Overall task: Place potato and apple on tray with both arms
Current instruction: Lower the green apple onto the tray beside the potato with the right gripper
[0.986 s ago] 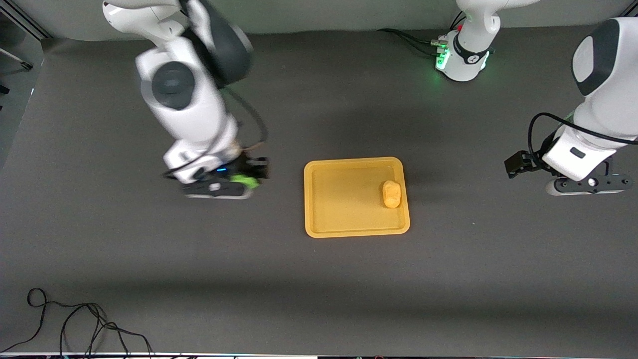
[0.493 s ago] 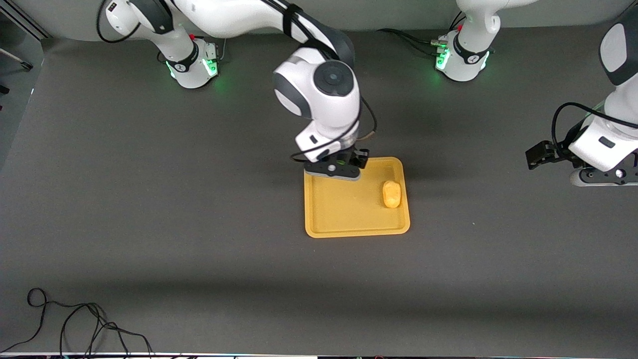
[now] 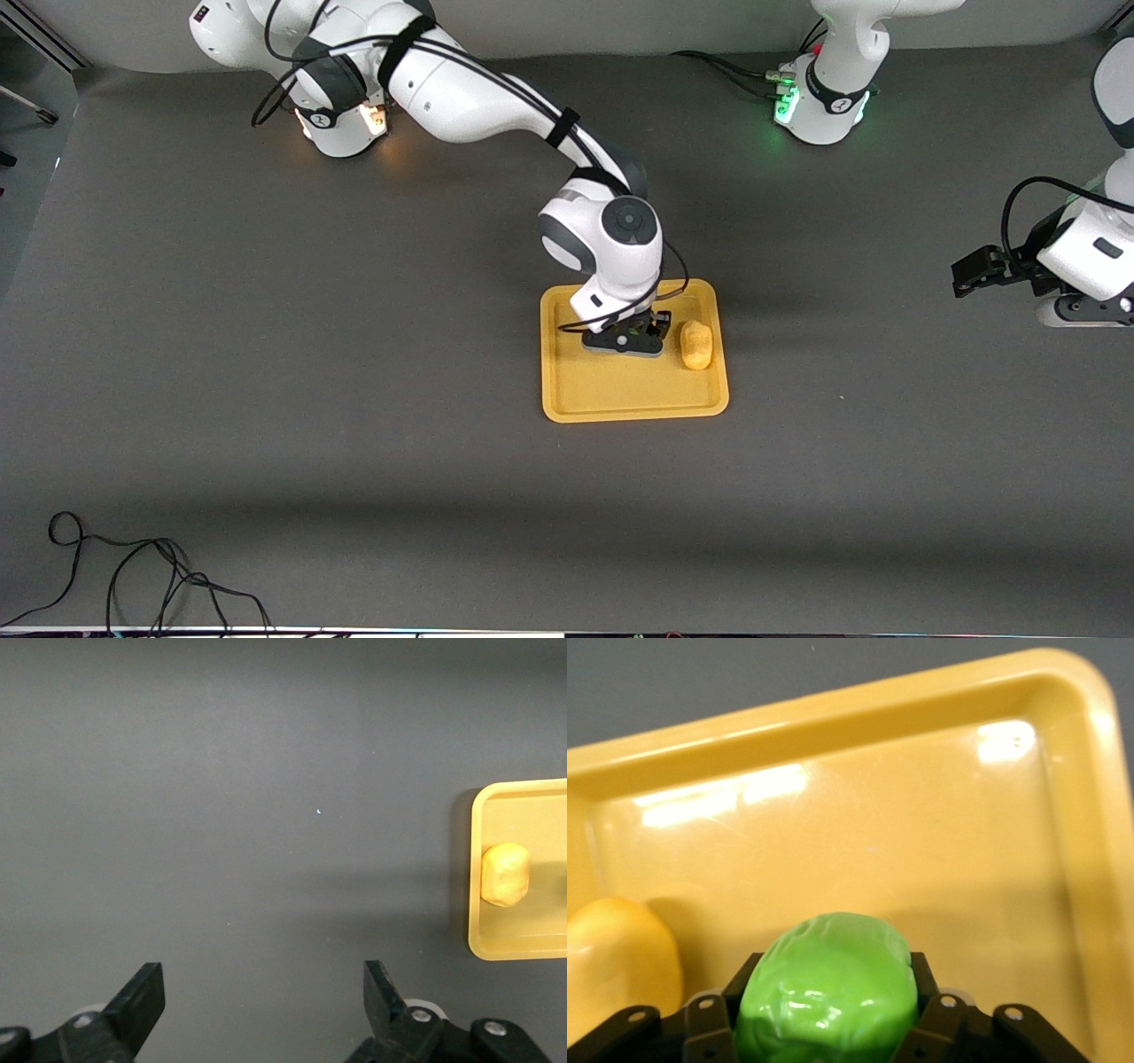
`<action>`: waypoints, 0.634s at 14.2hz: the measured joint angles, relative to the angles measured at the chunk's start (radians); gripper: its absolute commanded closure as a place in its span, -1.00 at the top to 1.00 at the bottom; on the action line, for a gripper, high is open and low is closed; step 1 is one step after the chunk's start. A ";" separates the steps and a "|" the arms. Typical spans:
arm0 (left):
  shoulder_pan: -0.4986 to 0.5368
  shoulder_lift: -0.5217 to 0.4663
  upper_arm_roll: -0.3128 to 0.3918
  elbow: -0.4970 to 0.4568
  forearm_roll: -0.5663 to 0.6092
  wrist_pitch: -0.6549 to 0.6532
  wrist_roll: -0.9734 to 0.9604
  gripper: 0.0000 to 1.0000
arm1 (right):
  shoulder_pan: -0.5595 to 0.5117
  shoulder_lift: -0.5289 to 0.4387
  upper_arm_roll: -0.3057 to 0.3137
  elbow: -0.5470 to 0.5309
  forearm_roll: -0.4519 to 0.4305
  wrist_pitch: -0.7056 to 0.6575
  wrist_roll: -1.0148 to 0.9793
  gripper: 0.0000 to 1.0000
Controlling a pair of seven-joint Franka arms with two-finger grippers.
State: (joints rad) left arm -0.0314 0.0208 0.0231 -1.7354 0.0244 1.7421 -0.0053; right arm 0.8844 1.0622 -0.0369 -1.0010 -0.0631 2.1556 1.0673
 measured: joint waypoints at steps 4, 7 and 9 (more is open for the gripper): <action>-0.015 -0.002 0.010 -0.004 -0.005 0.000 0.001 0.99 | 0.000 0.027 -0.002 0.007 -0.026 0.019 0.000 -0.03; -0.015 -0.002 0.015 -0.006 -0.005 0.001 0.001 0.99 | -0.002 0.040 -0.008 0.008 -0.040 0.039 0.000 1.00; -0.016 -0.008 0.015 -0.006 -0.005 0.000 0.001 0.99 | -0.008 0.040 -0.011 0.021 -0.041 0.043 0.000 1.00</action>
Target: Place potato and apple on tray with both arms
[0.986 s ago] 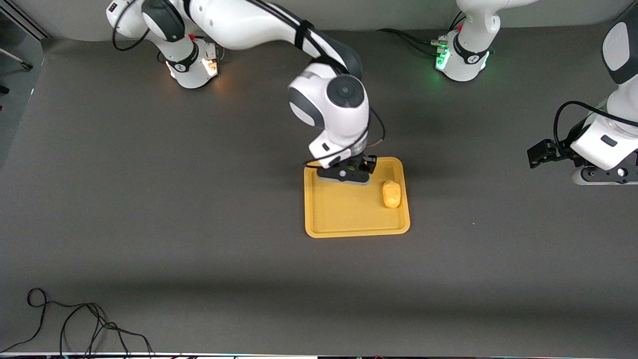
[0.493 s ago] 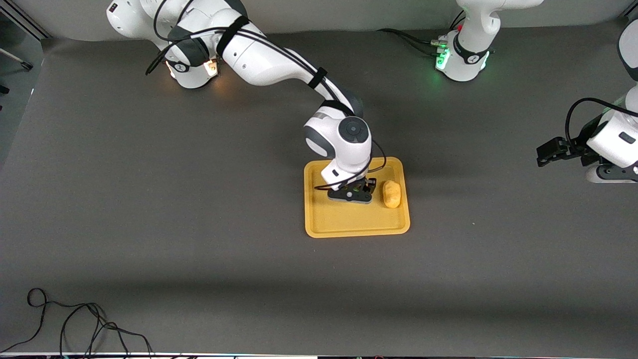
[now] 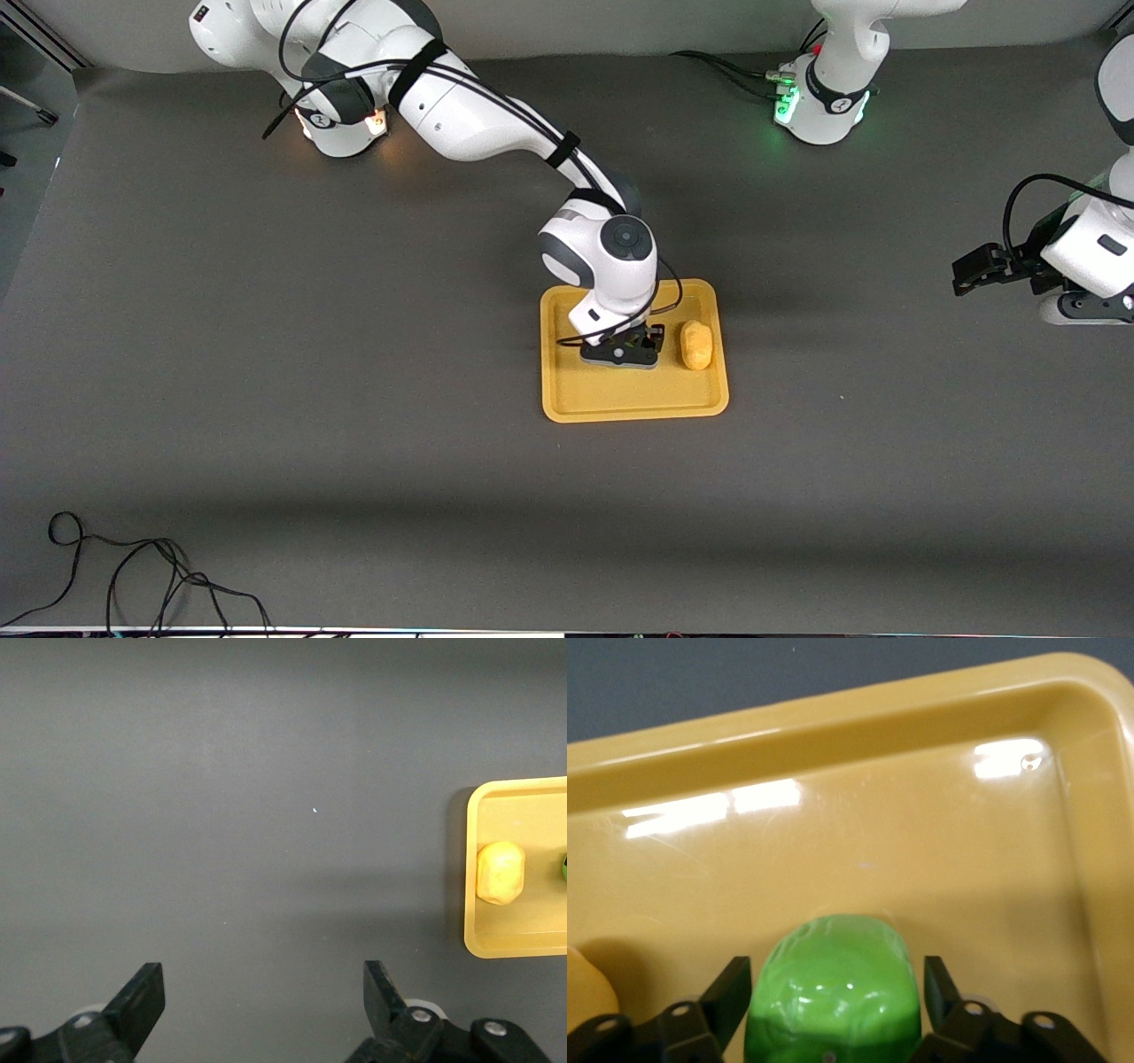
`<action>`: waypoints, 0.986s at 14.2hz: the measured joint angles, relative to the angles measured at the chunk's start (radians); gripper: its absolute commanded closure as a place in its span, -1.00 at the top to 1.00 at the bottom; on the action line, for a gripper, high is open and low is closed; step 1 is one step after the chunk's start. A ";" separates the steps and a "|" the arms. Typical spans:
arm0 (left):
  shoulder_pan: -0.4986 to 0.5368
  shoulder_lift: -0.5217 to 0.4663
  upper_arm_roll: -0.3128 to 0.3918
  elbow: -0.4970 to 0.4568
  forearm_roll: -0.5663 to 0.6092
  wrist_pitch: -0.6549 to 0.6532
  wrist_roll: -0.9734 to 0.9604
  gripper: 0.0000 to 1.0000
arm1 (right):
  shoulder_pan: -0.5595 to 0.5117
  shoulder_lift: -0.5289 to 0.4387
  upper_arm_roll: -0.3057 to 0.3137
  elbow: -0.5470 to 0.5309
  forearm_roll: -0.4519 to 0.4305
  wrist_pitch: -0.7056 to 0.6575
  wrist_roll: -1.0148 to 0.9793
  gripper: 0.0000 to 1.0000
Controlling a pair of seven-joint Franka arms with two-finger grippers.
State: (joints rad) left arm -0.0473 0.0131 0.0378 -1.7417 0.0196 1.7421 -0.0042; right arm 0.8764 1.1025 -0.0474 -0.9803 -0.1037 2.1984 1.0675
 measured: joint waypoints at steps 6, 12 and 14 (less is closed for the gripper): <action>0.000 -0.011 0.001 -0.001 0.000 0.003 0.000 0.99 | -0.005 -0.195 -0.009 0.071 0.000 -0.283 0.000 1.00; -0.001 -0.011 0.001 0.019 0.000 0.024 0.000 0.99 | -0.133 -0.484 -0.016 0.029 -0.004 -0.637 -0.200 1.00; -0.001 -0.010 0.001 0.022 0.000 0.024 0.000 0.99 | -0.230 -0.620 -0.013 -0.107 -0.004 -0.641 -0.337 1.00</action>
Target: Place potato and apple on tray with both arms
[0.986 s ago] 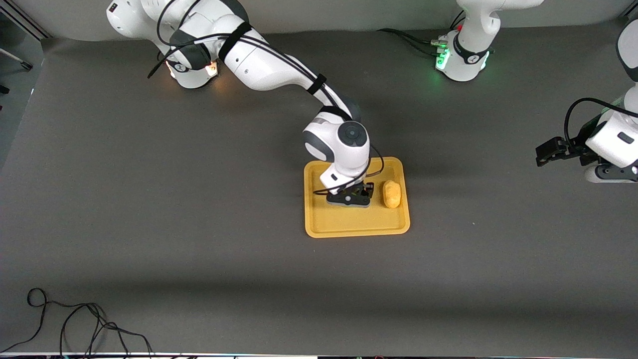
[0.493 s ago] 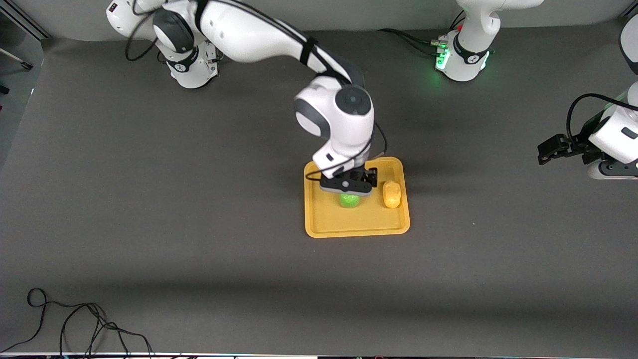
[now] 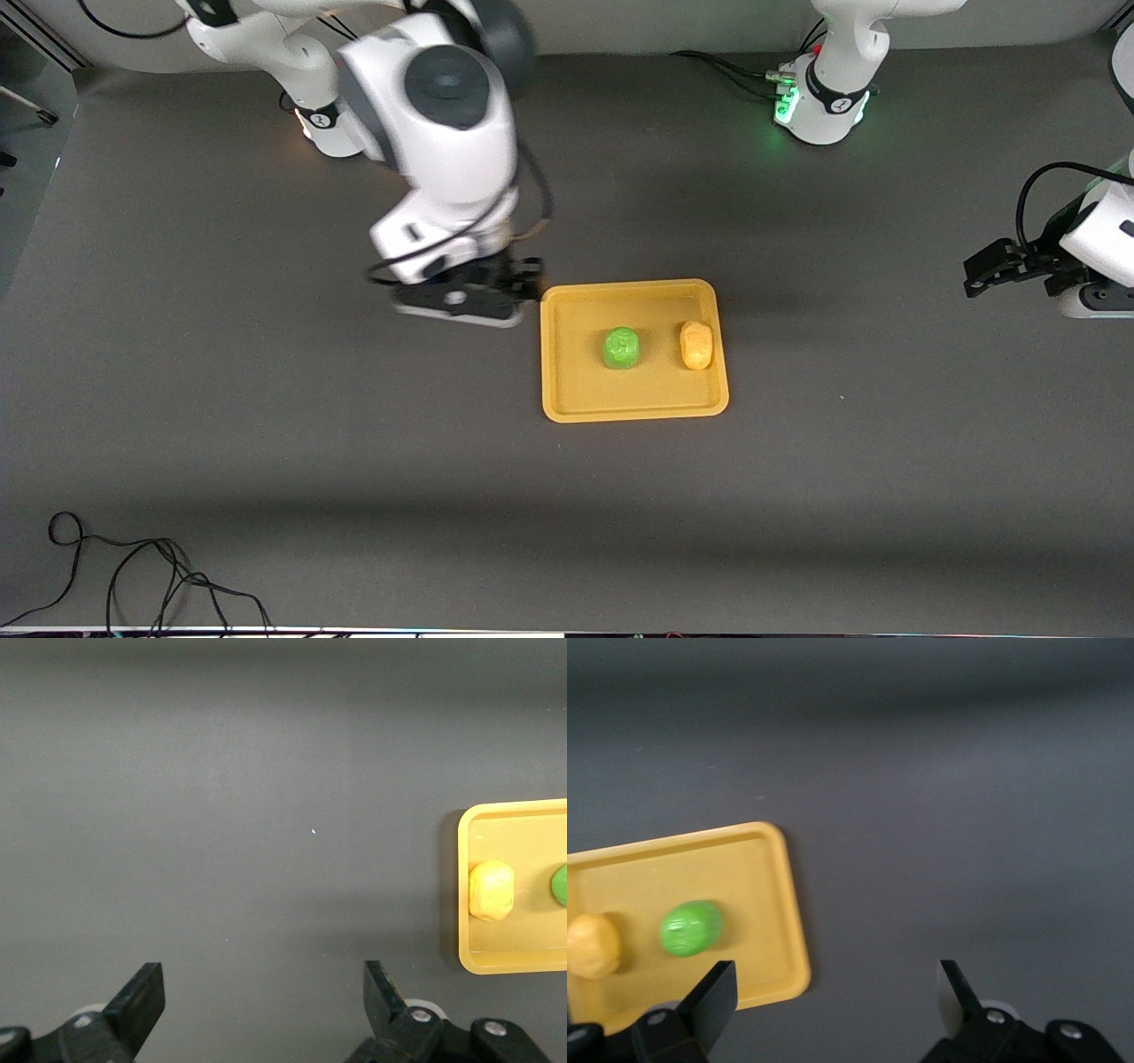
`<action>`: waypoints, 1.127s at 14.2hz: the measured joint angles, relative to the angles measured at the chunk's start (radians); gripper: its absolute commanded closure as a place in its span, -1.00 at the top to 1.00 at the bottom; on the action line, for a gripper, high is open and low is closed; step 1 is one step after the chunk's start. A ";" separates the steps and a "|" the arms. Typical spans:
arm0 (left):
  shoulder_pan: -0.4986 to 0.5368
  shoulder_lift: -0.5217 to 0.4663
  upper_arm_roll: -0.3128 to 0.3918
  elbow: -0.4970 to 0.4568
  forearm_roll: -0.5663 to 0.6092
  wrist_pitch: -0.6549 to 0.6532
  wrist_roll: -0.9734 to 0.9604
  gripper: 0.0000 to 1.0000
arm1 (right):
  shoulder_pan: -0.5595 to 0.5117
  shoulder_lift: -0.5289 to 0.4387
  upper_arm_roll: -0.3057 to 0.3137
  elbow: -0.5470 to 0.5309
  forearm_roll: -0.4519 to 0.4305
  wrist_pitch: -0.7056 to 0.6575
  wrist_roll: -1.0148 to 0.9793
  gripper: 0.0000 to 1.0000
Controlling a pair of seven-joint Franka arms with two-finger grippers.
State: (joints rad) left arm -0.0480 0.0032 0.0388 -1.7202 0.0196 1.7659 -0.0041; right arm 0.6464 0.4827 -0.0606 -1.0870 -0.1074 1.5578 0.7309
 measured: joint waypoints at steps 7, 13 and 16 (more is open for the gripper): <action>0.000 0.017 0.004 0.002 0.000 0.002 0.000 0.99 | -0.466 -0.415 0.120 -0.452 0.011 0.037 -0.458 1.00; -0.006 0.018 0.003 0.002 0.000 0.002 0.000 0.99 | -0.632 -0.454 0.062 -0.499 0.032 0.051 -0.720 1.00; -0.010 0.021 0.003 0.002 0.000 0.002 0.000 0.99 | -0.633 -0.455 0.011 -0.499 0.037 0.051 -0.770 1.00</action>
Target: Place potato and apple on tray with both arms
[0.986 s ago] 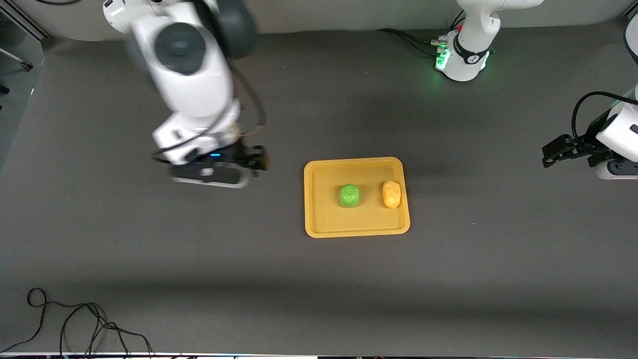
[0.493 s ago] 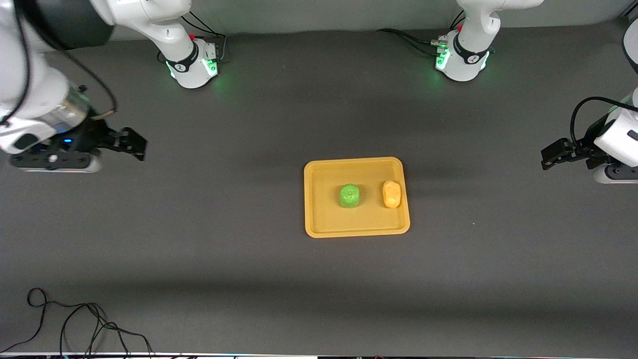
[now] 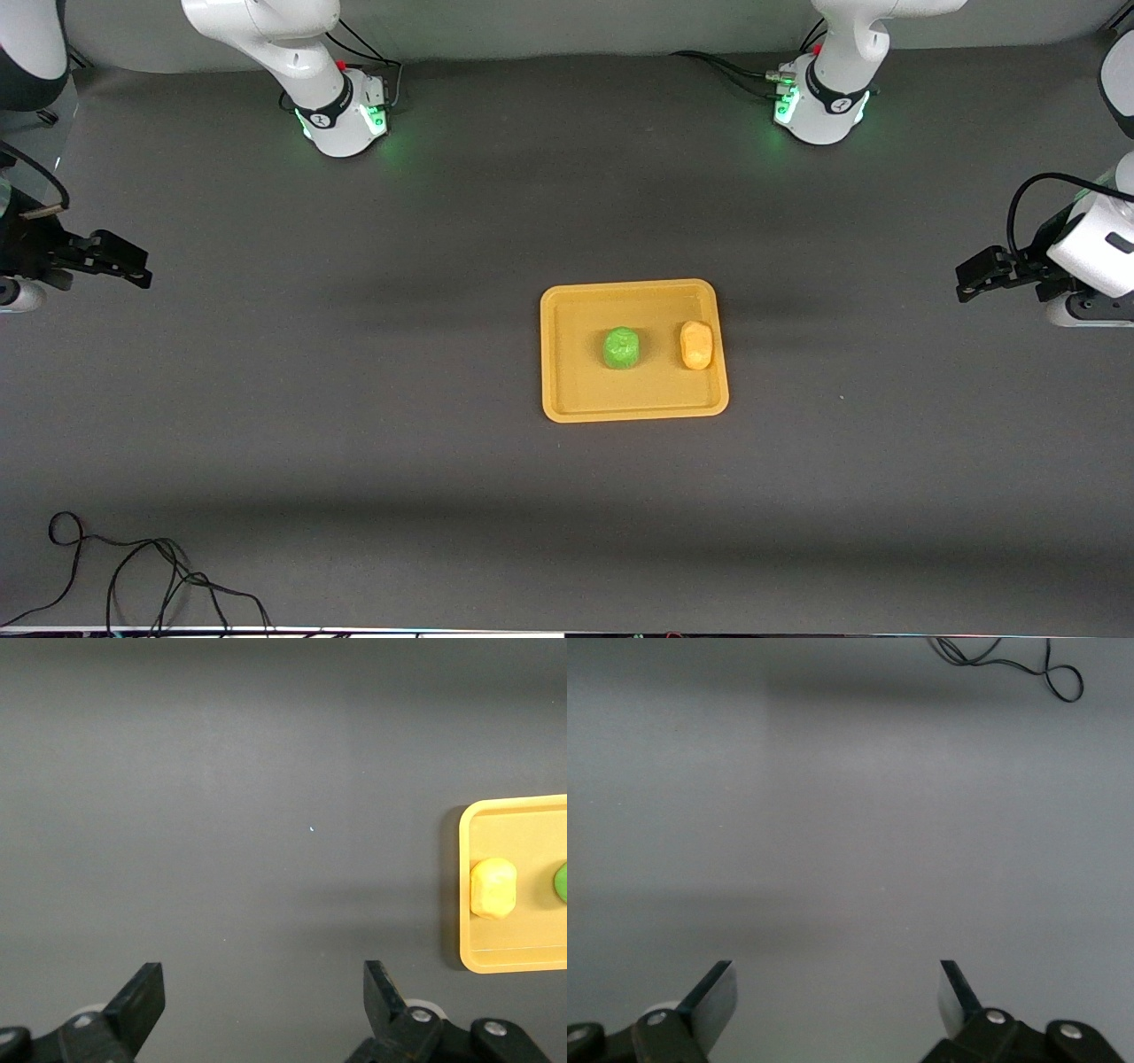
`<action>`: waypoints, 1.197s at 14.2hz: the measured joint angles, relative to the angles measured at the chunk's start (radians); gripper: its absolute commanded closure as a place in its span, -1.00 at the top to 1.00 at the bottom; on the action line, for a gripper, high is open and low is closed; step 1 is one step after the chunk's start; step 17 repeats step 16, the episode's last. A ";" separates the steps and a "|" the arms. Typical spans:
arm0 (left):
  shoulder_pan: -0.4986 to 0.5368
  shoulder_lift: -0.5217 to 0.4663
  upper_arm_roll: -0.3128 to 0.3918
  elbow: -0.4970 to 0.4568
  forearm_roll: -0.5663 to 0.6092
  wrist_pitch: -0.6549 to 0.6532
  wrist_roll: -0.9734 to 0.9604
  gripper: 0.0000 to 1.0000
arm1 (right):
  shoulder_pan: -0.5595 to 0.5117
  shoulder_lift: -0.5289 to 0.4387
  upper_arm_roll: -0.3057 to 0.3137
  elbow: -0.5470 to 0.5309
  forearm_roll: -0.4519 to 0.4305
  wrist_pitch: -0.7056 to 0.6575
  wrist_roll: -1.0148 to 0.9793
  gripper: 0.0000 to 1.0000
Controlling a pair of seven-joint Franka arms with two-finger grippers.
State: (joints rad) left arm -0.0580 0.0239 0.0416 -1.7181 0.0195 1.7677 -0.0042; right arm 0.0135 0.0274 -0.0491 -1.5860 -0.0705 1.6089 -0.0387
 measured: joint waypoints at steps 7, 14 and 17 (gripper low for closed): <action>-0.002 0.001 -0.001 0.000 0.000 0.000 0.000 0.99 | 0.004 0.000 -0.009 0.000 0.055 -0.007 -0.002 1.00; -0.002 0.004 -0.003 0.000 0.000 -0.001 0.000 0.99 | 0.004 0.000 -0.022 0.000 0.076 -0.016 -0.002 1.00; -0.003 0.004 -0.003 0.000 0.000 -0.001 0.000 0.99 | 0.004 0.000 -0.022 0.000 0.077 -0.018 -0.002 1.00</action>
